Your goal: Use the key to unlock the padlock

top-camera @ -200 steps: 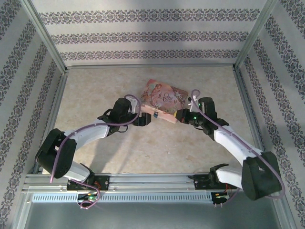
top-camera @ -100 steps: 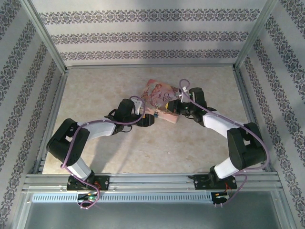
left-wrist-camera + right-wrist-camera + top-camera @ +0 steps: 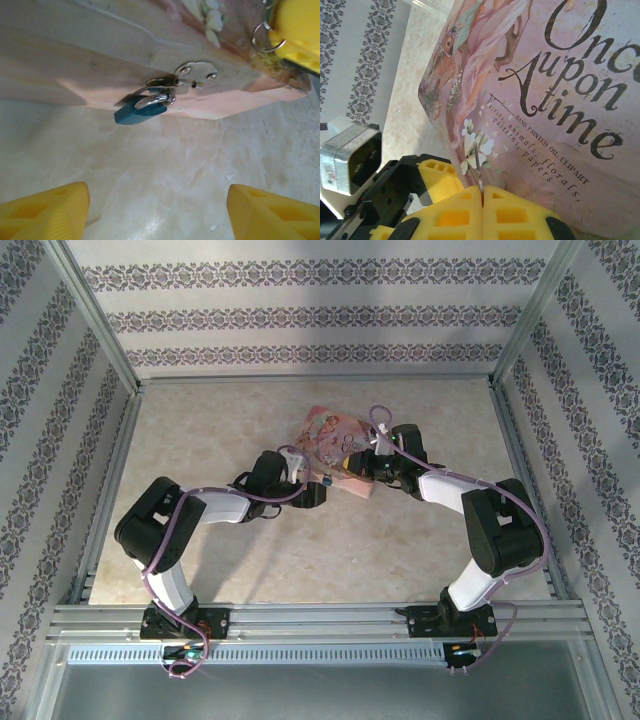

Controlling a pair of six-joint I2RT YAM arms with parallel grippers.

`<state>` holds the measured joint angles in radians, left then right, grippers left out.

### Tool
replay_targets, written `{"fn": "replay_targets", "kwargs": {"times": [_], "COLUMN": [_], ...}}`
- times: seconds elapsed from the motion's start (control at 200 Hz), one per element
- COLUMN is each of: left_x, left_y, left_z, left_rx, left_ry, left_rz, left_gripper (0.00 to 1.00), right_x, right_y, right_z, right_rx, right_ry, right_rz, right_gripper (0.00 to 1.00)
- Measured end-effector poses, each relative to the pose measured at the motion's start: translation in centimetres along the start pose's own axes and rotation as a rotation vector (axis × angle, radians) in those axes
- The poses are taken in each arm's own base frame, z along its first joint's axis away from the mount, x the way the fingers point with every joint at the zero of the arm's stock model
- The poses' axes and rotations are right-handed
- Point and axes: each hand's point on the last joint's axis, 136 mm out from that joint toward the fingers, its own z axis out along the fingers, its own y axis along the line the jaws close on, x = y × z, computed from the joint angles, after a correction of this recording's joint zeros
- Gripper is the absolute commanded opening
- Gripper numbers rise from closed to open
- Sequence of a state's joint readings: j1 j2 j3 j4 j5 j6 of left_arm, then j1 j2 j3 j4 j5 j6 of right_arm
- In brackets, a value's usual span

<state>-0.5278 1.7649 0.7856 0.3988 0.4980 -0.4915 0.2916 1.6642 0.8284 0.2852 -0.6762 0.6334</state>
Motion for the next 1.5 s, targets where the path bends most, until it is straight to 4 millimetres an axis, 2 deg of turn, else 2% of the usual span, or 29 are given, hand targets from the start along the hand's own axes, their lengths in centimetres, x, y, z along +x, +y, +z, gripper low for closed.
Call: {"fn": "replay_targets", "kwargs": {"times": [0.22, 0.8, 0.984, 1.499], "left_x": [0.3, -2.8, -2.7, -2.6], "left_y": [0.5, 0.2, 0.4, -0.2], "left_z": [0.8, 2.7, 3.4, 3.8], "left_rx": [-0.003, 0.054, 0.059, 0.106], "left_ry": [0.015, -0.078, -0.068, -0.058], "left_rz": [0.014, 0.128, 0.132, 0.124], "left_gripper": [0.71, 0.66, 0.61, 0.53], "right_x": [-0.1, -0.1, -0.1, -0.1], "right_y": [0.1, 0.1, 0.1, 0.1], "right_z": [0.2, 0.2, 0.2, 0.2], "right_rx": [-0.015, -0.017, -0.017, -0.017], "right_ry": [-0.001, 0.000, 0.000, 0.000], "right_rz": [-0.008, -0.009, -0.009, -0.009], "right_gripper": [0.00, 0.00, 0.00, 0.00]}}
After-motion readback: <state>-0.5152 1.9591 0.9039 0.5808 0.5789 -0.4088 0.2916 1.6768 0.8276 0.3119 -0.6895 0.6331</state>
